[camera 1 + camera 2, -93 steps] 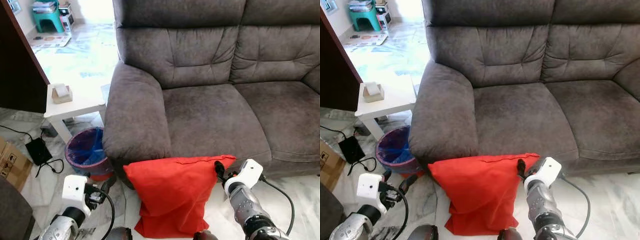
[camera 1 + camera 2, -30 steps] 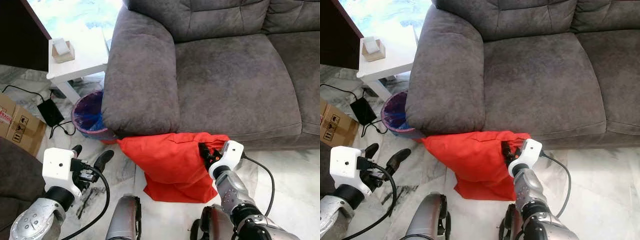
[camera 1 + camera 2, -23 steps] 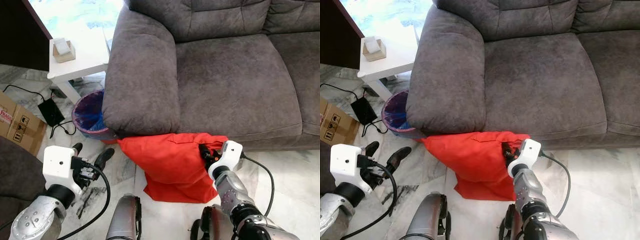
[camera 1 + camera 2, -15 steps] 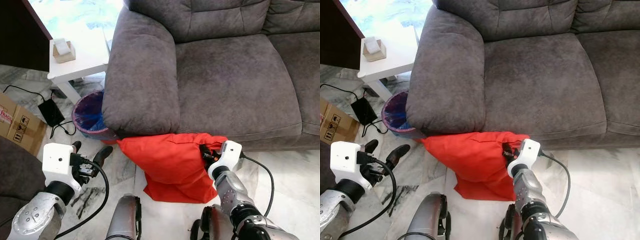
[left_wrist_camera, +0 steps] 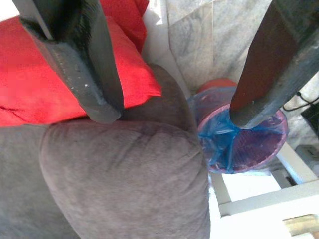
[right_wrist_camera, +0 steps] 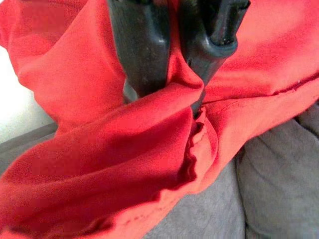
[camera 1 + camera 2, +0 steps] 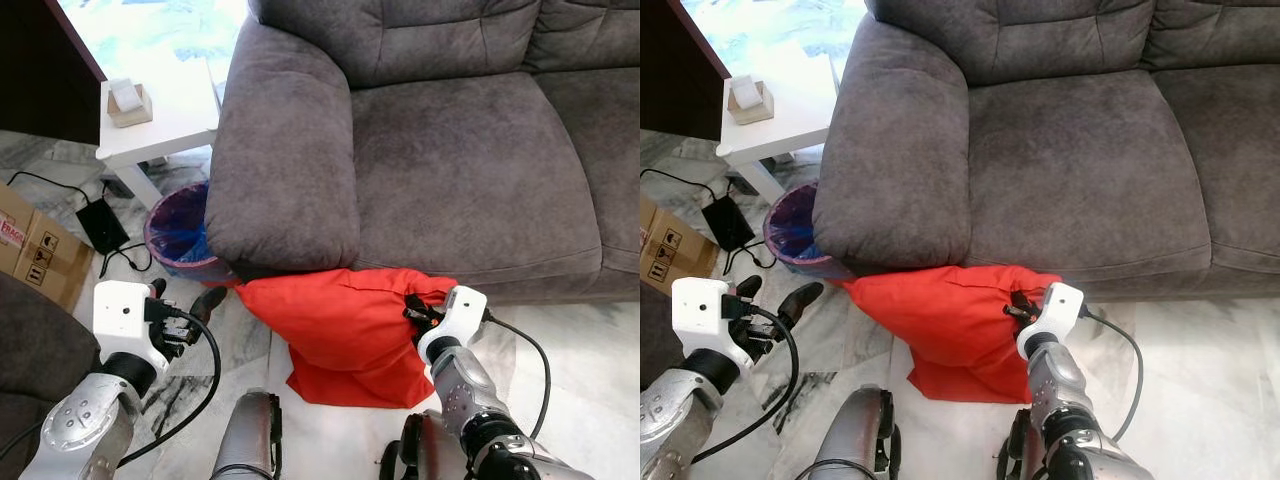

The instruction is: Move the pillow to the sofa from floor

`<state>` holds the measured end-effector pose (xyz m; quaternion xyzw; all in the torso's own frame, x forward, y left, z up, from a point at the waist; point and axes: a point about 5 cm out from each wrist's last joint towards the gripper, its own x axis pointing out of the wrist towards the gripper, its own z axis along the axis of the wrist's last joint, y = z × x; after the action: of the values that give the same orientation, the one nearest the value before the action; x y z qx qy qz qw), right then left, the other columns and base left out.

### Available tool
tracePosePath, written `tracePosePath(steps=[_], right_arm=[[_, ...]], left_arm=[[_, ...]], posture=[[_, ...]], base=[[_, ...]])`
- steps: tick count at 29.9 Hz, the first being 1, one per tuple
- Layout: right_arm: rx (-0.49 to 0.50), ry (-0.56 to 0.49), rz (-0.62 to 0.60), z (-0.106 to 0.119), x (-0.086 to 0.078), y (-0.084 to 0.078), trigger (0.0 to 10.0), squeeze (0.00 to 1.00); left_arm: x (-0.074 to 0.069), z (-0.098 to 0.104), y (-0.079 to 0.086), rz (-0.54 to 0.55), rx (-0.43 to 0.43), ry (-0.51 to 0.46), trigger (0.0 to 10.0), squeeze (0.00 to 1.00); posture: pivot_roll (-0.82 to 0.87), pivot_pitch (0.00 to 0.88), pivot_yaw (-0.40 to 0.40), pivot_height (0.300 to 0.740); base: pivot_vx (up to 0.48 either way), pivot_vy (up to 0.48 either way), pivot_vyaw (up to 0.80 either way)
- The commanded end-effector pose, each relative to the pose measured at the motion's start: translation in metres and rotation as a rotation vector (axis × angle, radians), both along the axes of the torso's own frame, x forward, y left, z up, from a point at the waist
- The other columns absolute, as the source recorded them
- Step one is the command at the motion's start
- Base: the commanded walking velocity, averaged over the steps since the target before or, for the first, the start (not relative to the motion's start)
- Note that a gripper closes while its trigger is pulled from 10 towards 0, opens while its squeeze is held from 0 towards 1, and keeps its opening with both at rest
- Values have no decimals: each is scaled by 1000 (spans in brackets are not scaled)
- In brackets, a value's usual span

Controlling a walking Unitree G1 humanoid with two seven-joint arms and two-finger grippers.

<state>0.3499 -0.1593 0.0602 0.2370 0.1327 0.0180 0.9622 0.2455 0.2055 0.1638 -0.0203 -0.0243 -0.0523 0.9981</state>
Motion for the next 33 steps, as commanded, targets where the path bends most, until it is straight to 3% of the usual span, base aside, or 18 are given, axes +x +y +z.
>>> tracePosePath(steps=[1, 4, 8, 17, 26, 27, 31, 33], right_arm=[[40, 32, -49, -11, -8, -4, 0, 0], [74, 8, -77, -10, -9, -7, 0, 0], [-1, -40, -26, -7, -9, -4, 0, 0], [12, -95, -25, -6, -17, -10, 0, 0], [-62, -77, 18, -13, -35, -19, 0, 0], [-78, -74, 10, -13, -40, -24, 10000, 0], [-58, -100, 25, -6, -44, -23, 10000, 0], [-70, -101, 44, -3, -43, -19, 10000, 0]], left_arm=[[0, -6, 8, 32, -15, 11, 10000, 0], [6, -8, 9, 39, -29, 2, 10000, 0], [14, -12, 12, 68, -72, -12, 10000, 0], [30, -25, 12, 89, -157, -18, 10000, 0], [32, -43, 16, 102, -190, 17, 10000, 0], [32, -48, 16, 98, -234, 40, 10000, 0], [33, -54, 11, 63, -296, 59, 10000, 0], [32, -60, 5, 19, -284, 92, 10000, 0]], posture=[[266, 239, 72, 625], [246, 216, 62, 625], [219, 187, 47, 625], [154, 122, 9, 625], [114, 104, -2, 625], [109, 109, -6, 625], [105, 110, -11, 625], [102, 105, -8, 640]], base=[[0, 0, 0], [0, 0, 0], [0, 0, 0], [0, 0, 0], [0, 0, 0], [0, 0, 0], [0, 0, 0], [0, 0, 0]])
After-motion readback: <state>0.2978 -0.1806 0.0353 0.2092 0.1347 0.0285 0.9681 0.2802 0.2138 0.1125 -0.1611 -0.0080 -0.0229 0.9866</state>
